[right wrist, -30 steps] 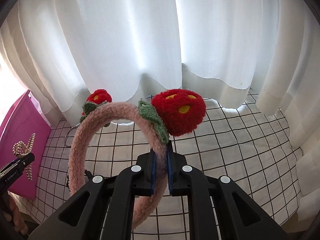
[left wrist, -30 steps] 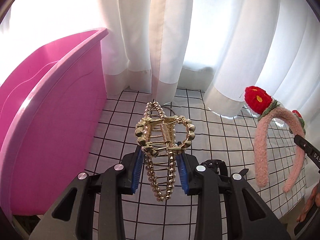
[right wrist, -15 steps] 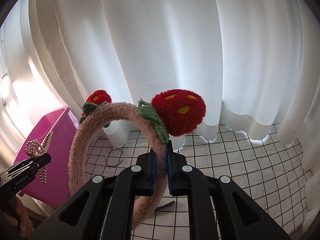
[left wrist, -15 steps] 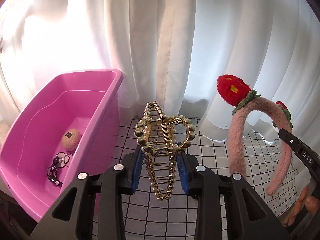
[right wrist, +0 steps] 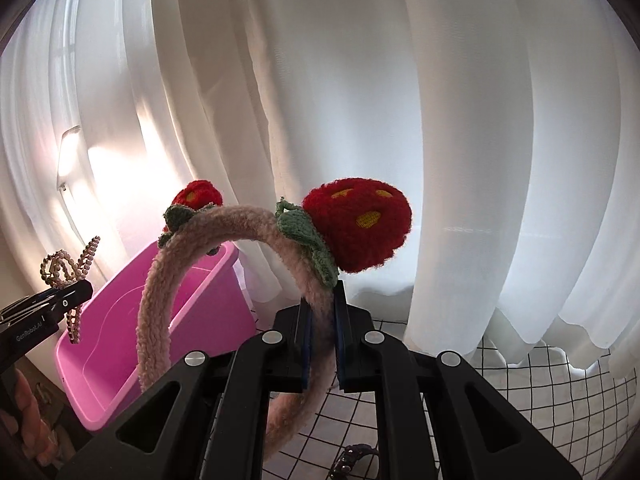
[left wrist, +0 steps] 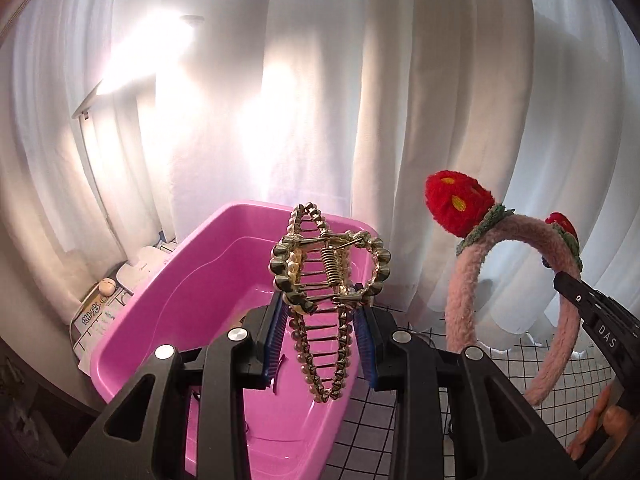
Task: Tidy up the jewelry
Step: 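Carry claw clip and headband into the pink tub and open both tools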
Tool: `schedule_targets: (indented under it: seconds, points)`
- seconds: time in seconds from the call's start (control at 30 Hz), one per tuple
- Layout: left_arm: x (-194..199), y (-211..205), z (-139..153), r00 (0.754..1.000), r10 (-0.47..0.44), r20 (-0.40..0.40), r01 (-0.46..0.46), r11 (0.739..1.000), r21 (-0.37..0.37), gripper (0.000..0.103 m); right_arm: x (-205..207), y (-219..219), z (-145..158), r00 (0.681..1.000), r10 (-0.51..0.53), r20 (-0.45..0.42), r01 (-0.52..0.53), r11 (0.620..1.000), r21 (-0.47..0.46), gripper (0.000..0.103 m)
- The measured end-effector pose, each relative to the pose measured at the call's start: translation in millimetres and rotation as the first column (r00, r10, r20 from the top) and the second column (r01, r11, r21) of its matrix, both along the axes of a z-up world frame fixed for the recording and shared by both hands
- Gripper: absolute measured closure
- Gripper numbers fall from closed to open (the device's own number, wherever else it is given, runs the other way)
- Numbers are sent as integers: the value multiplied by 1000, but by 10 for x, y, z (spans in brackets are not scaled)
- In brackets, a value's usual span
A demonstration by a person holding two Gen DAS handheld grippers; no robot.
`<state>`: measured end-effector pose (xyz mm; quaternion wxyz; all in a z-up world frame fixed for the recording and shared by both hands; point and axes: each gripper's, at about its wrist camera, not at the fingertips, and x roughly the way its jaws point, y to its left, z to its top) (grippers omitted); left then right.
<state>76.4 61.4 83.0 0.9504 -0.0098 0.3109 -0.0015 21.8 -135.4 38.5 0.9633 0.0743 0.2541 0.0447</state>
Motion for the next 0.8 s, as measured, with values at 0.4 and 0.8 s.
schedule_targets:
  seconds: [0.4,0.8]
  points:
    - [216,960,-171,980,180,-84,-180,984,15,72,823,1079,-24,981,186,-53,-190,979,-80,94]
    - [521,1300,-482,960,227,-163,-228,974,18,72,1392,1750,-266,952,258,-165,-281,950,-138,94]
